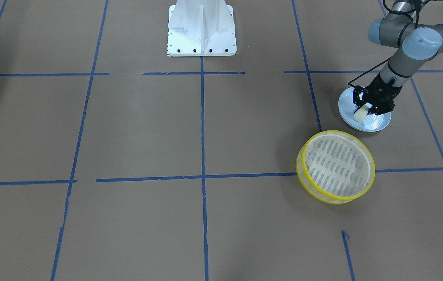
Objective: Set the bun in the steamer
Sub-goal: 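Lift the bun with the left gripper and carry it over the steamer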
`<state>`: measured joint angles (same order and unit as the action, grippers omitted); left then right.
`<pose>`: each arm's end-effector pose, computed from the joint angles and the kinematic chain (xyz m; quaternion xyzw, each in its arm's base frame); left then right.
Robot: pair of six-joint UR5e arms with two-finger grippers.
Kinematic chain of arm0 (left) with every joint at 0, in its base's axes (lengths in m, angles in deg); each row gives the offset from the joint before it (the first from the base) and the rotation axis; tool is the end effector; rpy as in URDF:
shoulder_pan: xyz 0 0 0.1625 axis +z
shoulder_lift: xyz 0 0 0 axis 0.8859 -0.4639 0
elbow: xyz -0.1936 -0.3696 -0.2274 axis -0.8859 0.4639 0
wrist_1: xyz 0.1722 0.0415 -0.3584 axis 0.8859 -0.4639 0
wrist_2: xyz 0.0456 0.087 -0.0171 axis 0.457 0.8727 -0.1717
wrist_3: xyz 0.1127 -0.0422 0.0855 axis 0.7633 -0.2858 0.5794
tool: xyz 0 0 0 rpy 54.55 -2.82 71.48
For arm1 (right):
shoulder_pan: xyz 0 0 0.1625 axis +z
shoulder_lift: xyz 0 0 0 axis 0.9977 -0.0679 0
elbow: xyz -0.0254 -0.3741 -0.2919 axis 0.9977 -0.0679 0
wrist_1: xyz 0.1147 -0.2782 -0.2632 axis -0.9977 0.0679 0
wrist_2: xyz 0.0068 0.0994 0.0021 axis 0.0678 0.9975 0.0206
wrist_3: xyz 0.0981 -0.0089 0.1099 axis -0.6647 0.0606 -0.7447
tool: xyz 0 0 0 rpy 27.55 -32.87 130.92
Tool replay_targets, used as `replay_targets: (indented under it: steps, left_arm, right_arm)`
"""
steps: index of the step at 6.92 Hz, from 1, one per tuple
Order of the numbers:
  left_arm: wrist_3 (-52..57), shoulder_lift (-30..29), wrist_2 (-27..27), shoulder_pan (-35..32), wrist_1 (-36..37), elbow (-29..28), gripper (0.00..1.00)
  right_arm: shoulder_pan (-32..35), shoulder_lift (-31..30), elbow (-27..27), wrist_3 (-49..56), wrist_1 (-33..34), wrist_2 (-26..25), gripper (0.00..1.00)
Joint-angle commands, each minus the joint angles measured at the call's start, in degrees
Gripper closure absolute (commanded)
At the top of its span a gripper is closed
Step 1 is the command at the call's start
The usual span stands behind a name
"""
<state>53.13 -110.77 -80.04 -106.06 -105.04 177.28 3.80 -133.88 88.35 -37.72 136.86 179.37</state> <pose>0.2966 -0.3781 0.6622 0.1800 0.3728 0.2772 0.8670 0.0355 -0.4247 0.7563 -0.0113 -0.3520 0.0058 0.9359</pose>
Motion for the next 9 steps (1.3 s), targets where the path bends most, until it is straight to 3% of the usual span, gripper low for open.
replay_targets:
  steps: [1,3,4,5,7,8,9]
  left_arm:
    - [-2.54,-0.09,-0.57,-0.25,0.07,1.55,0.67]
    - [-7.62,-0.17,-3.19,-1.21,0.59,6.56,0.63]
    - [-15.93,-1.83,-5.73,-3.3,0.77,6.4,0.65]
    - [-17.06,-4.8,-7.76,-7.15,3.9,6.22,0.65]
    - [-21.79,-18.11,-7.52,-8.59,20.1,3.69,0.67]
    - [-22.25,-24.46,-7.34,-9.03,25.06,0.45,0.67]
    - [-22.6,-27.39,-7.25,-9.12,25.46,-4.37,0.67]
  right_arm:
    - [0.0,0.0,0.0,0.0,0.02,0.0,0.0]
    - [0.0,0.0,0.0,0.0,0.02,0.0,0.0]
    - [0.0,0.0,0.0,0.0,0.02,0.0,0.0]
    - [0.0,0.0,0.0,0.0,0.02,0.0,0.0]
    - [0.0,0.0,0.0,0.0,0.02,0.0,0.0]
    - [0.0,0.0,0.0,0.0,0.02,0.0,0.0]
    - [0.0,0.0,0.0,0.0,0.02,0.0,0.0]
